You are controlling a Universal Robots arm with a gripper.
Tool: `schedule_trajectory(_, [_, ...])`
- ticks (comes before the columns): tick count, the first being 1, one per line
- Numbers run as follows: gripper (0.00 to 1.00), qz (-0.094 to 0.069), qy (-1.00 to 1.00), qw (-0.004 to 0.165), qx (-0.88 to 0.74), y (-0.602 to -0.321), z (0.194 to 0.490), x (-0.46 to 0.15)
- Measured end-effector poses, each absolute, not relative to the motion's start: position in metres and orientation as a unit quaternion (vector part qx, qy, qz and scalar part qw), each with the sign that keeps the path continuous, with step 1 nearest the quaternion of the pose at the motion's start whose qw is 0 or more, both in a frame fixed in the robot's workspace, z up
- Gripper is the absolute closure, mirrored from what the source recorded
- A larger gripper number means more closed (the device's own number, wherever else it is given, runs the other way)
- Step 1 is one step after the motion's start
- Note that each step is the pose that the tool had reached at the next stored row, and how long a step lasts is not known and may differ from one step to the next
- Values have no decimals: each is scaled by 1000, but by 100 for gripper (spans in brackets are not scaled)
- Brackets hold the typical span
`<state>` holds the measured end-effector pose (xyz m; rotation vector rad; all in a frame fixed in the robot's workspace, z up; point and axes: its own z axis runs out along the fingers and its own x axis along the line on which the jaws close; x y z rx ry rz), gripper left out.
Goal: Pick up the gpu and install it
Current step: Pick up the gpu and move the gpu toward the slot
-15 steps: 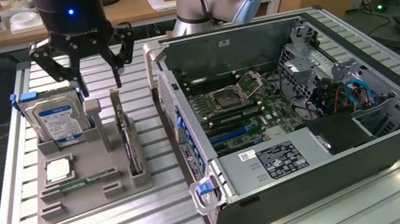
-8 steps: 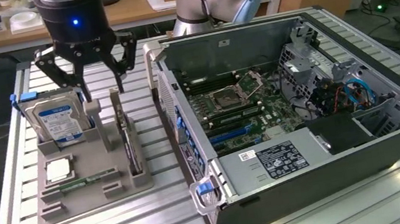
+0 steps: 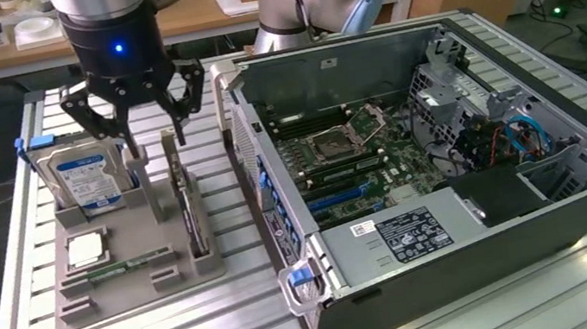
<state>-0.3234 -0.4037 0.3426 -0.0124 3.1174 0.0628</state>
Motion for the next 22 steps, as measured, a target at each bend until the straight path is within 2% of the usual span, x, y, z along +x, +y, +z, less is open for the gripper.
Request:
schedule_trajectory(17, [41, 20, 1000, 12, -4, -404, 315, -322])
schedule_trajectory(19, [40, 20, 1000, 12, -4, -404, 312, -322])
schedule_trajectory(20, [34, 20, 1000, 12, -4, -404, 311, -322])
schedule_trajectory(22, [34, 20, 1000, 12, -4, -404, 309, -322])
